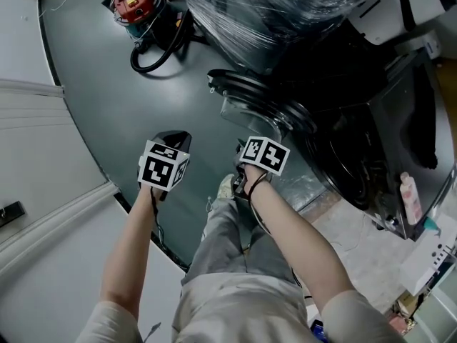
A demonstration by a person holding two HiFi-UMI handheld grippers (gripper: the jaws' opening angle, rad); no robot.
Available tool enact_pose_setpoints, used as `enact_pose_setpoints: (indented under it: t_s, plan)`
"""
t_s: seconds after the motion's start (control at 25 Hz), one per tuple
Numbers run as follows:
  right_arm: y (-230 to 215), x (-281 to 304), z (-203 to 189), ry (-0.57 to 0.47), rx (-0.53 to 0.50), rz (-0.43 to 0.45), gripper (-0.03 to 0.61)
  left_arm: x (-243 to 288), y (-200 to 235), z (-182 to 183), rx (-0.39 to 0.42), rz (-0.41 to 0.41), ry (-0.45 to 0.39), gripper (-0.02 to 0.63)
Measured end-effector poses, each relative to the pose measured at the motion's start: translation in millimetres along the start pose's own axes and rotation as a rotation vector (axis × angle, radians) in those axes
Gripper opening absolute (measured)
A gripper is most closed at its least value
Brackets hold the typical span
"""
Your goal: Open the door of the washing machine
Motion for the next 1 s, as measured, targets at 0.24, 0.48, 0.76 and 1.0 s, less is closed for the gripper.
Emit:
enact_pose_setpoints:
  t_s: [0.24, 0.48, 0.76, 1.0]
  plan:
    - [19, -45, 12, -0.059, -0.196, 0.054, 0.061, -19, -19, 18, 0.043, 0.018, -0.031, 0.029]
    - [25, -105, 23, -0.129, -0.318, 0.102, 0.049, -51, -49, 51, 0.149, 0.046, -0.133, 0.029]
    - [27, -193, 36, -0.251, -0.508, 0.141, 0.037, -99, -104, 89, 0.209, 0.023, -0.271, 0.029]
    - [19, -272, 41, -0.372, -0.608, 0.146, 0.031, -127, -149, 111, 0.237, 0.011, -0.356, 0.029]
Point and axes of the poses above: the fingertips, and each gripper's own axes: x forward along the fingers, y to its left, z out of its top, the point moved 6 cm from there along -x, backward along the fingers, and after that the axes turned 5 degrees about z, right-handed, at the moved point
